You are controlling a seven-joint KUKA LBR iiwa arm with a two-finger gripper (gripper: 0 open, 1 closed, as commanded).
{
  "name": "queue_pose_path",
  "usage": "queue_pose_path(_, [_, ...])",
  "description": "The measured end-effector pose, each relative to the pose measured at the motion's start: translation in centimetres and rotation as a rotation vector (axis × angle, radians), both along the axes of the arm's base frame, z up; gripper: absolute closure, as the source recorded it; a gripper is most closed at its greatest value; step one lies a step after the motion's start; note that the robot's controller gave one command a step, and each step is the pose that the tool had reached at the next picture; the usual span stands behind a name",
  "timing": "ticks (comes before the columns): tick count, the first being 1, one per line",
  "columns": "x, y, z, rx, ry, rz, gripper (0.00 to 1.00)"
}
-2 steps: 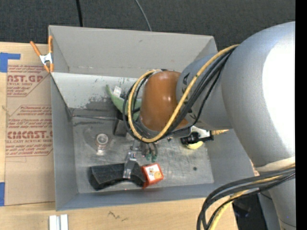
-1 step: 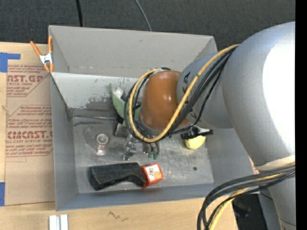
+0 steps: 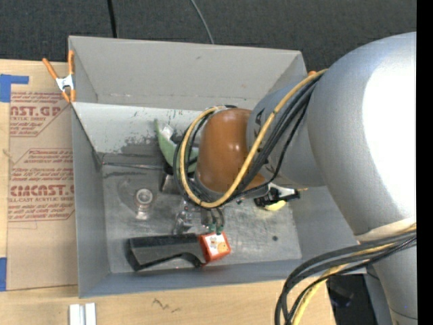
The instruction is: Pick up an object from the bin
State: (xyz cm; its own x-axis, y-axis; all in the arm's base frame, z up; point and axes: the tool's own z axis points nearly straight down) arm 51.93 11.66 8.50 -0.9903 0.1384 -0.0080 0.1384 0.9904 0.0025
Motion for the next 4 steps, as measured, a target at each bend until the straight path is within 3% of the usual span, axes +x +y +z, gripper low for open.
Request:
queue_pose_path(1, [-0.7, 0.3, 1.8, -0.002, 0.005, 0.074, 1.00])
queue_pose_path(2, [-2.3, 2.5, 5.6, -0.002, 0.008, 0.145, 1.00])
queue_pose_path(3, [-3.8, -9.6, 9.1, -0.003, 0.007, 0.495, 0.00])
queue_pose_path(4, [-3.9, -10.5, 9.4, -0.003, 0.007, 0.491, 0.00])
